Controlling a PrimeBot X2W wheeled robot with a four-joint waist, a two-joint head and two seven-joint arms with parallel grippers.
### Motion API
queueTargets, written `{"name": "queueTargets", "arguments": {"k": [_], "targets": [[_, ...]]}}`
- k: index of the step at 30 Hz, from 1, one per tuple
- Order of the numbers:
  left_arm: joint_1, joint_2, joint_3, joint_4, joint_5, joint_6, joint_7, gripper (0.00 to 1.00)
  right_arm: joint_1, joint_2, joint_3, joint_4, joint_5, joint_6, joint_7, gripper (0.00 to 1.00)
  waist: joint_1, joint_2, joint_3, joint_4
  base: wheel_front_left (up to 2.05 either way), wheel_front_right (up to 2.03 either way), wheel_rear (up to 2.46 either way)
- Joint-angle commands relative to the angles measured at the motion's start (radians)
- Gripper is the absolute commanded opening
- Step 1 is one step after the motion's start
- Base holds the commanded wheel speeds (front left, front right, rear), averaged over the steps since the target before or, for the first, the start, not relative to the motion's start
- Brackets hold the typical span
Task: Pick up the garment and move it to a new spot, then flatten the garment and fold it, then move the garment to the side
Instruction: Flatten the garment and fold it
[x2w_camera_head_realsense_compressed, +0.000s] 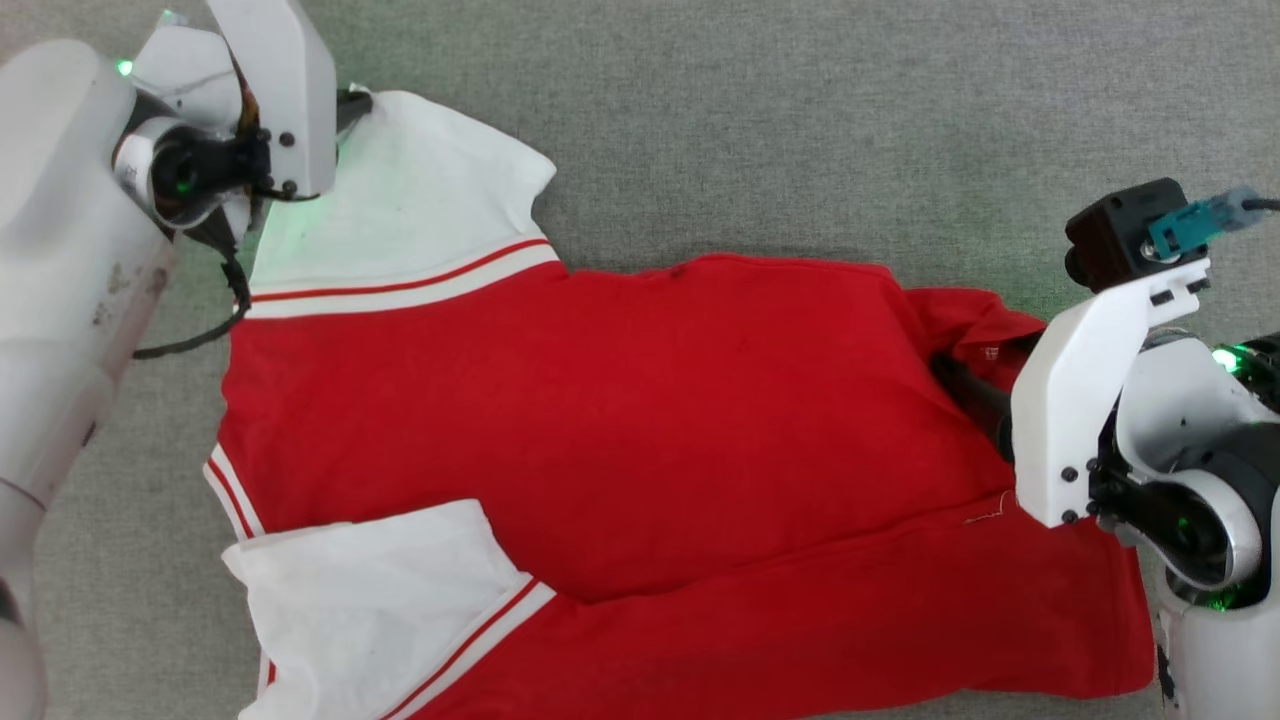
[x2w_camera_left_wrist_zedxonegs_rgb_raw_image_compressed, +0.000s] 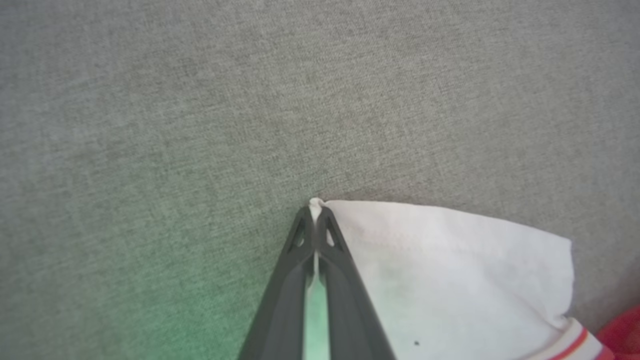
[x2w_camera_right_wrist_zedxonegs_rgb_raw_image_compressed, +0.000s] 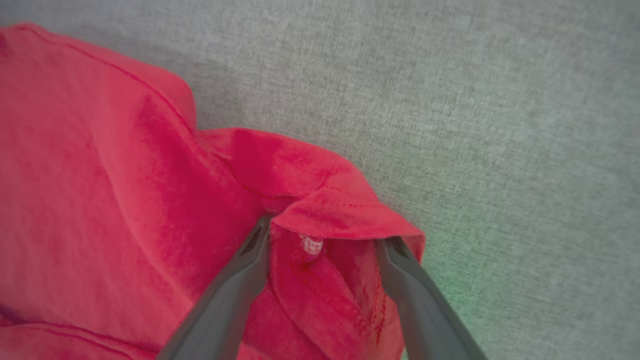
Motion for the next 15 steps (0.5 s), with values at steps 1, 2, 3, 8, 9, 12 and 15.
{"name": "queueTargets", "arguments": {"k": [1, 2, 3, 8, 9, 12, 15], "targets": [[0.021, -0.013, -0.015, 0.017, 0.01, -0.004, 0.001, 0.0, -0.008, -0.005, 0.0, 0.023, -0.009, 0.0, 0.024, 1.0, 0.0, 0.0, 0.001, 0.001, 0.0, 0.0, 0.0], [0.021, -0.016, -0.016, 0.021, 0.01, -0.007, -0.002, 0.0, -0.011, -0.013, -0.001, 0.033, -0.02, 0.0, 0.034, 1.0, 0.0, 0.0, 0.001, 0.002, 0.0, 0.0, 0.0], [0.021, -0.021, -0.017, 0.025, 0.01, -0.009, -0.004, 0.0, -0.018, -0.027, 0.006, 0.042, -0.026, 0.0, 0.041, 0.36, 0.0, 0.0, 0.002, 0.004, 0.0, 0.0, 0.0], [0.026, -0.036, -0.017, 0.042, -0.001, -0.017, -0.013, 0.0, -0.06, -0.033, -0.024, 0.115, -0.028, 0.0, 0.038, 0.0, 0.0, 0.0, -0.005, 0.015, 0.0, 0.0, 0.0], [0.025, -0.036, -0.016, 0.045, -0.002, -0.019, -0.017, 0.0, -0.073, -0.035, -0.032, 0.127, -0.029, 0.0, 0.033, 0.0, 0.0, 0.0, -0.008, 0.019, 0.0, 0.0, 0.0], [0.025, -0.035, -0.01, 0.05, -0.009, -0.02, -0.033, 0.0, -0.102, -0.024, -0.058, 0.162, -0.005, 0.0, 0.022, 0.0, 0.0, 0.0, -0.023, 0.029, 0.0, 0.0, 0.0], [0.021, -0.038, 0.004, 0.042, -0.022, -0.025, -0.063, 0.0, -0.124, -0.033, -0.078, 0.186, -0.009, 0.0, 0.002, 0.0, 0.0, 0.0, -0.045, 0.043, 0.0, 0.0, 0.0]]}}
